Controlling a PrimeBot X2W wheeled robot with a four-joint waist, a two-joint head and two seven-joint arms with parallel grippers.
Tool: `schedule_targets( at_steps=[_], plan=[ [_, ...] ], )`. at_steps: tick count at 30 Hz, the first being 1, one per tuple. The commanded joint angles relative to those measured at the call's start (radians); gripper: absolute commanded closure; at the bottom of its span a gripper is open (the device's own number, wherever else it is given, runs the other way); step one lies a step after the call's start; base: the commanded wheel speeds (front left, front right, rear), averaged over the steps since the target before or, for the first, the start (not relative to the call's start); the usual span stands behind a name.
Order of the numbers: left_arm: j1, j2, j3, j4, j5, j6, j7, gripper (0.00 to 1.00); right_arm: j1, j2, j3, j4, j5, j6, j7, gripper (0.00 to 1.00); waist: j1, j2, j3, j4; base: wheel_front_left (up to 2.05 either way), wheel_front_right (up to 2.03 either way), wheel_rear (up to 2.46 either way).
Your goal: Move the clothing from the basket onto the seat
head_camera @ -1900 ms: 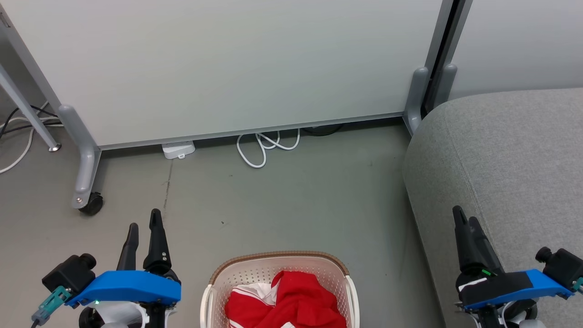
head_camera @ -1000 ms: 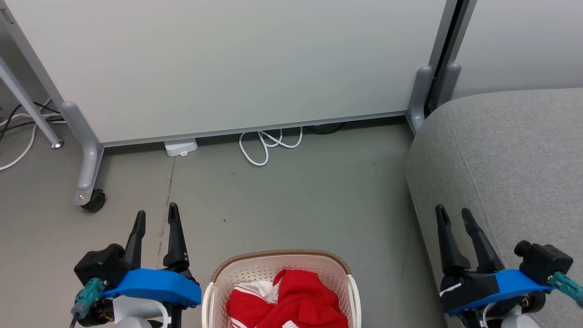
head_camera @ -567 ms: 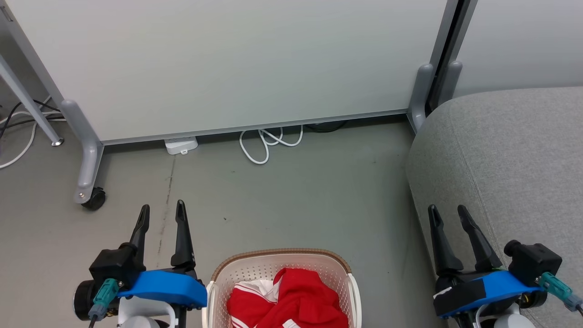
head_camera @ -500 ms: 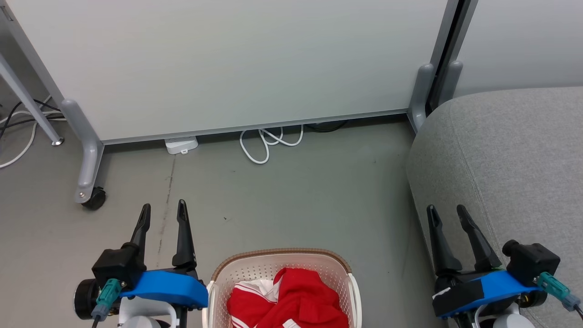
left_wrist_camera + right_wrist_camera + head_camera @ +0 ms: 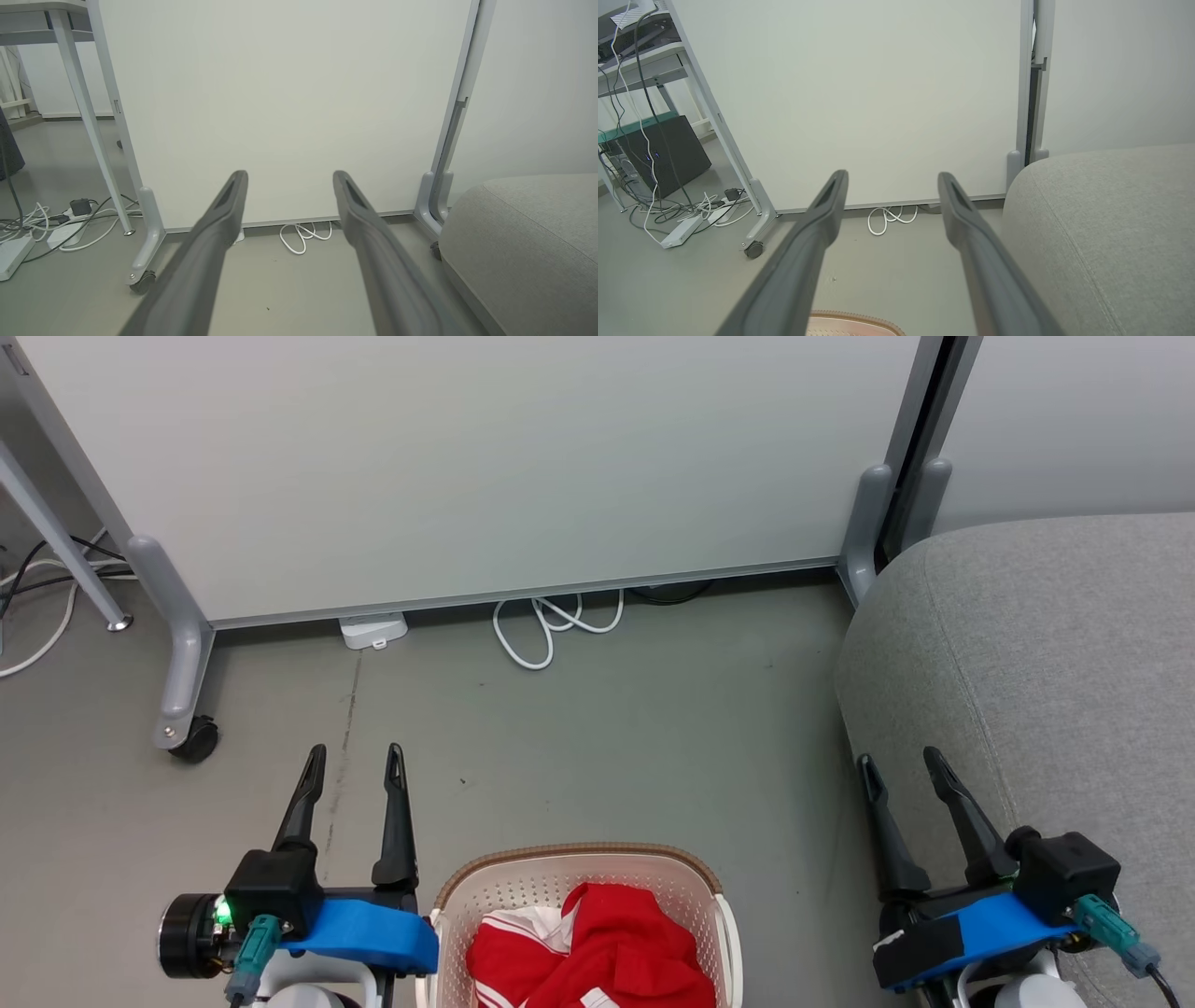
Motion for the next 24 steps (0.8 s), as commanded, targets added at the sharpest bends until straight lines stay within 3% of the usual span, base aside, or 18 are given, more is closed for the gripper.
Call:
schedule_targets(
  at_steps=[1, 24],
  plan=[
    [-0.016, 0.003, -0.003, -0.007, 0.019, 0.005, -0.007, 0.00, -0.009, -0.007, 0.003, -0.008, -0.019, 0.002, -0.008, 0.00, 0.0000, 0.0000, 0.000, 0.001, 0.00, 0.00, 0.00],
    [-0.010, -0.009, -0.008, -0.002, 0.181, 0.000, -0.047, 0.00, -0.012, -0.007, -0.004, 0.004, -0.158, 0.003, -0.048, 0.00, 0.0000, 0.0000, 0.007, 0.006, 0.00, 0.00, 0.00]
  ],
)
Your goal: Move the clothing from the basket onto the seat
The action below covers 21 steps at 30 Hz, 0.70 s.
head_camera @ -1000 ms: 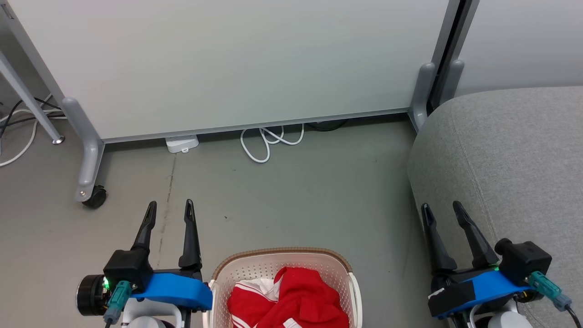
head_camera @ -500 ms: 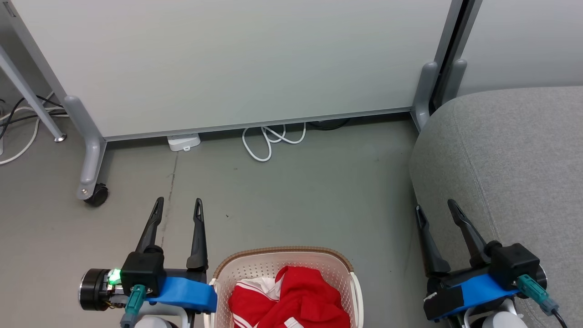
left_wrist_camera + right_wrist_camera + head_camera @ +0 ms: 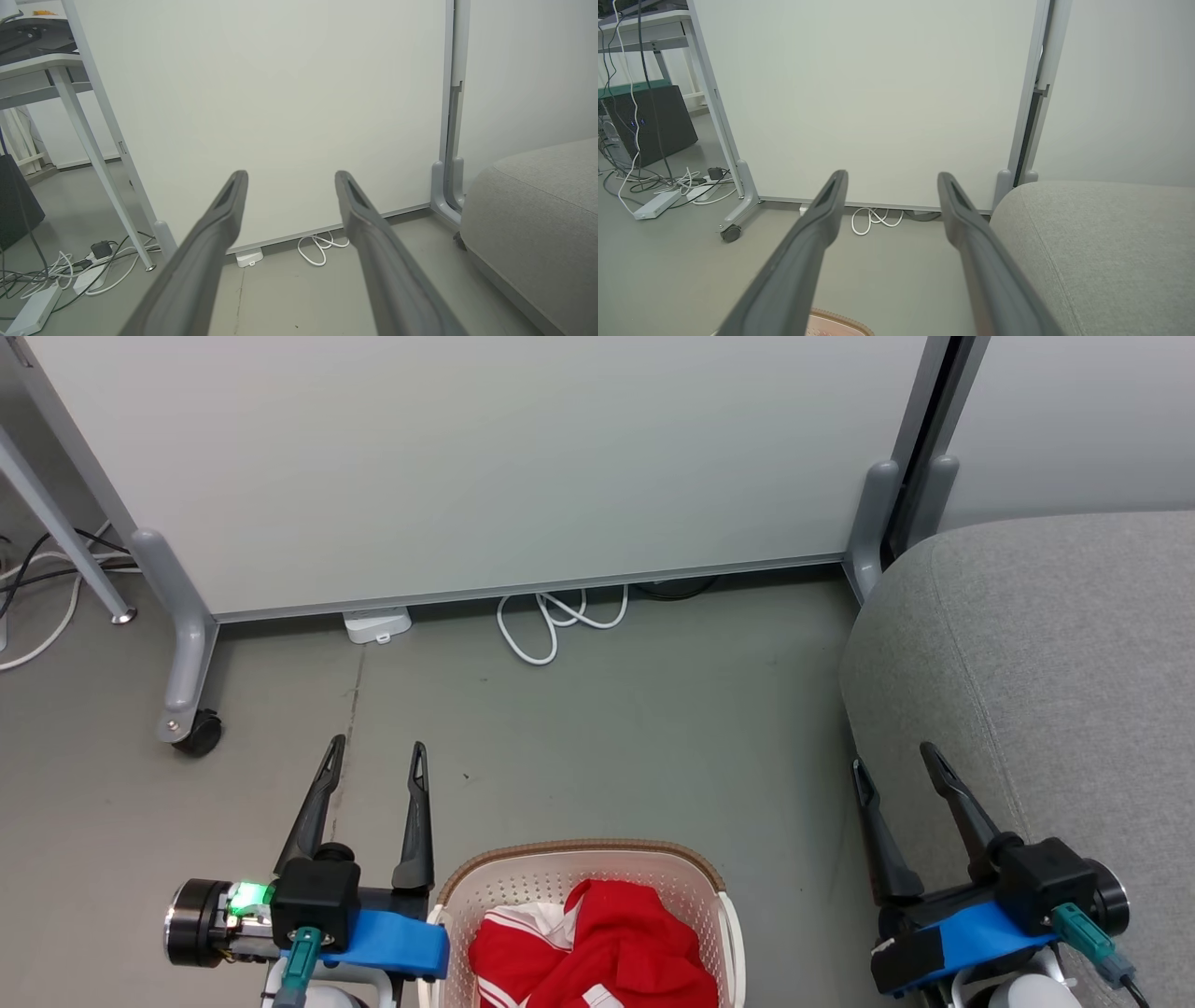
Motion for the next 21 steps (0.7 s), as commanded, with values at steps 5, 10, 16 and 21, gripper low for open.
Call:
schedule_targets(
  at_steps=[5, 10, 16, 21],
  plan=[
    [-0.007, -0.005, 0.009, 0.003, -0.001, -0.008, -0.005, 0.00, -0.011, -0.006, -0.006, 0.006, 0.008, 0.002, -0.004, 0.00, 0.0000, -0.0001, 0.001, 0.000, 0.00, 0.00, 0.00],
    [-0.005, -0.009, 0.018, 0.008, -0.006, -0.020, -0.005, 0.00, -0.011, -0.005, -0.003, 0.009, 0.011, 0.003, -0.004, 0.00, 0.0000, -0.0001, 0.001, -0.001, 0.00, 0.00, 0.00],
    [-0.002, -0.014, 0.028, 0.009, -0.005, -0.029, -0.005, 0.00, -0.013, -0.005, -0.001, 0.014, 0.014, 0.002, -0.004, 0.00, 0.0000, -0.0001, 0.001, -0.002, 0.00, 0.00, 0.00],
    [0.000, -0.018, 0.033, 0.010, -0.001, -0.037, -0.005, 0.00, -0.013, -0.005, 0.001, 0.015, 0.017, 0.002, -0.004, 0.00, 0.0000, -0.0001, 0.001, -0.004, 0.00, 0.00, 0.00]
  ],
)
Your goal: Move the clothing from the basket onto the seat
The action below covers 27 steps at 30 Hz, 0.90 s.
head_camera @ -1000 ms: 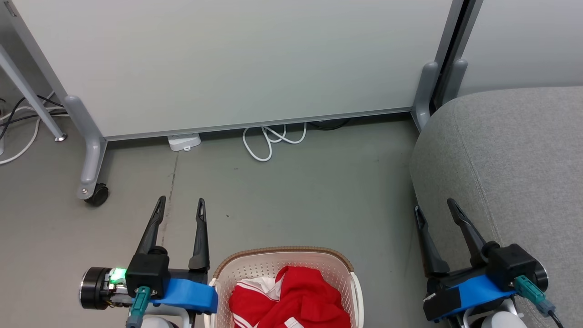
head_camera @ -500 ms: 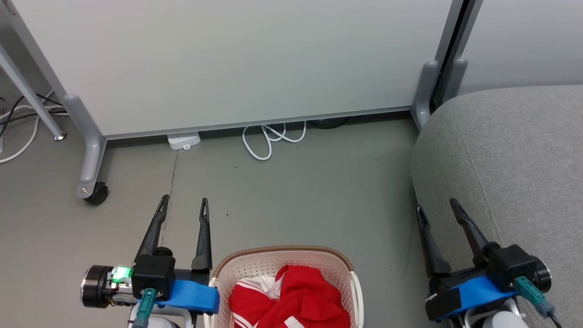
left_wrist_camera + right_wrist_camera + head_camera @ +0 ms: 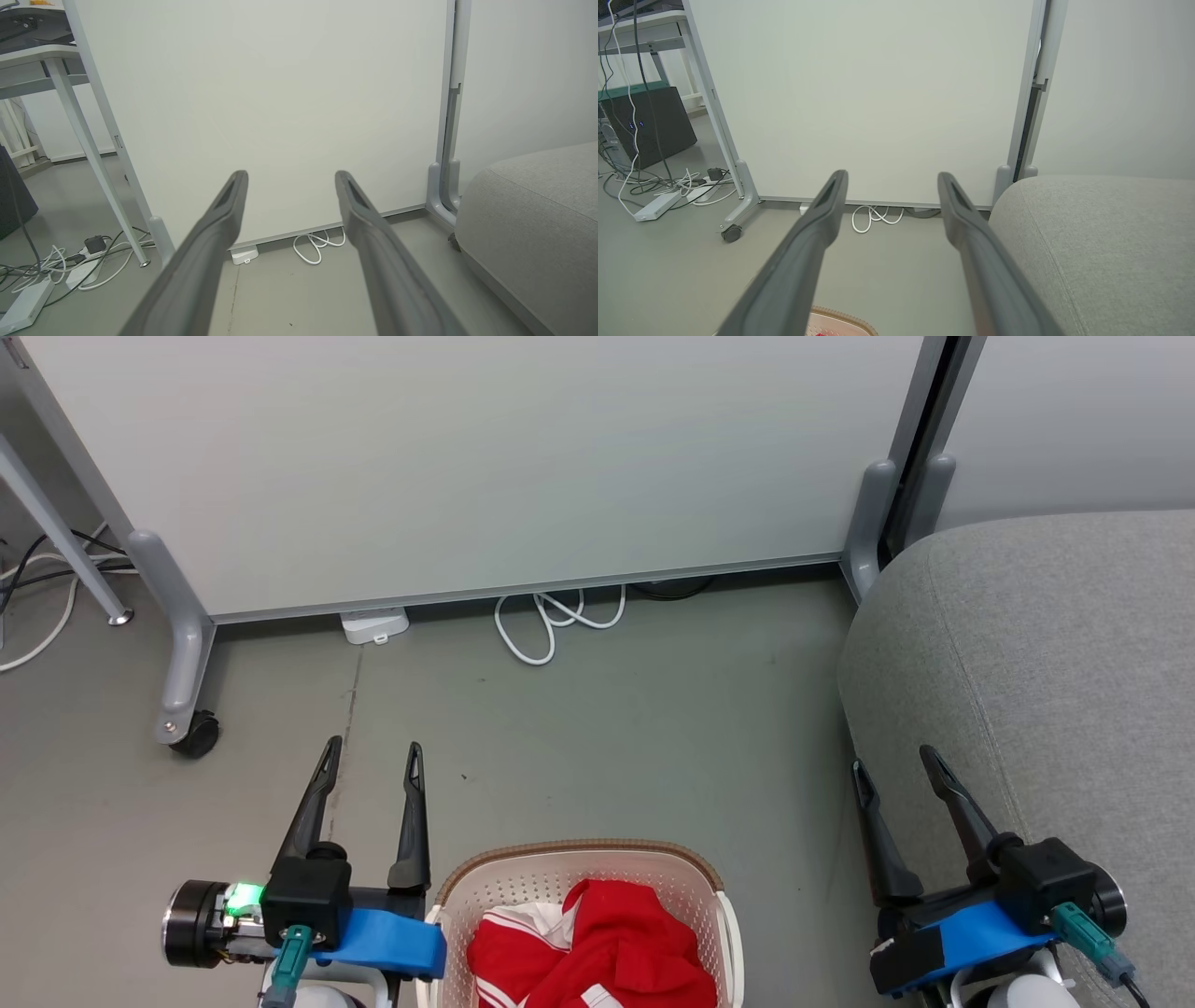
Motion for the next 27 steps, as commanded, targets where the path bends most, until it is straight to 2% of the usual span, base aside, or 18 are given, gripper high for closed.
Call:
schedule_targets(
  at_steps=[1, 7, 15, 21, 27],
  plan=[
    [-0.002, -0.002, 0.003, 0.002, 0.001, -0.006, -0.005, 0.00, -0.010, -0.005, 0.002, 0.002, 0.003, 0.002, -0.004, 0.00, 0.0000, 0.0000, 0.002, -0.001, 0.00, 0.00, 0.00],
    [-0.014, -0.008, 0.005, 0.010, -0.005, -0.020, -0.005, 0.00, -0.014, -0.005, 0.001, 0.001, 0.003, 0.002, -0.004, 0.00, 0.0000, 0.0000, 0.009, -0.002, 0.00, 0.00, 0.00],
    [-0.076, -0.011, -0.008, 0.084, -0.002, -0.071, -0.004, 0.00, -0.042, -0.005, -0.006, -0.013, -0.011, 0.002, -0.004, 0.00, 0.0000, 0.0000, 0.055, -0.023, 0.00, 0.00, 0.00],
    [-0.157, -0.011, -0.019, 0.173, -0.003, -0.114, -0.004, 0.00, -0.089, -0.005, -0.012, -0.037, -0.018, 0.002, -0.004, 0.00, 0.0000, 0.0000, 0.145, -0.061, 0.00, 0.00, 0.00],
    [-0.275, 0.000, -0.048, 0.273, 0.007, -0.144, -0.004, 0.00, -0.162, -0.004, -0.014, -0.075, -0.017, 0.002, -0.004, 0.00, 0.0000, 0.0000, 0.285, -0.108, 0.00, 0.00, 0.00]
  ],
)
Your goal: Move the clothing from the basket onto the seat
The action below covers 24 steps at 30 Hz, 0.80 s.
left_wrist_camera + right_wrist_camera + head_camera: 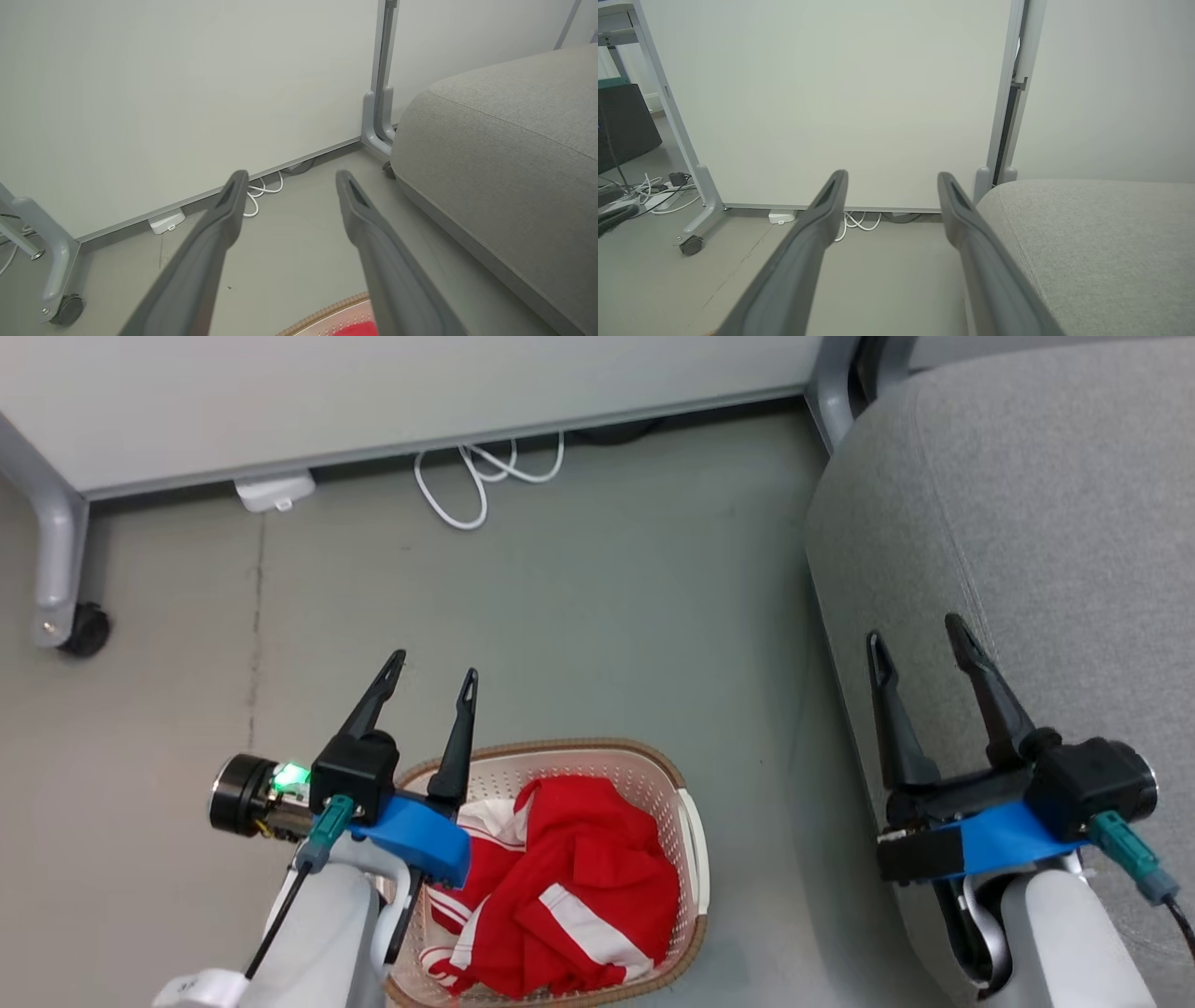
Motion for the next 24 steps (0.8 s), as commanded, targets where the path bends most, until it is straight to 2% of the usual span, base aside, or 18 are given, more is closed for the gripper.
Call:
schedule_targets(
  at_steps=[1, 8, 17, 24],
  plan=[
    [-0.047, 0.006, -0.006, 0.020, 0.006, -0.005, -0.003, 0.00, -0.036, -0.003, -0.001, -0.013, -0.001, 0.002, -0.003, 0.00, -0.0001, 0.0000, 0.099, -0.045, 0.00, 0.00, 0.00],
    [-0.175, 0.023, -0.058, 0.136, 0.007, -0.025, -0.003, 0.00, -0.110, -0.003, -0.004, -0.054, 0.008, 0.002, -0.003, 0.00, -0.0001, 0.0000, 0.240, -0.080, 0.00, 0.00, 0.00],
    [-0.305, 0.033, -0.140, 0.300, -0.012, -0.032, -0.003, 0.00, -0.173, -0.003, -0.012, -0.097, -0.004, 0.002, -0.003, 0.00, -0.0001, 0.0000, 0.388, -0.091, 0.00, 0.00, 0.00],
    [-0.389, 0.053, -0.239, 0.455, -0.073, -0.033, -0.003, 0.00, -0.214, -0.003, -0.017, -0.130, -0.011, 0.002, -0.003, 0.00, -0.0001, 0.0000, 0.499, -0.100, 0.00, 0.00, 0.00]
  ],
)
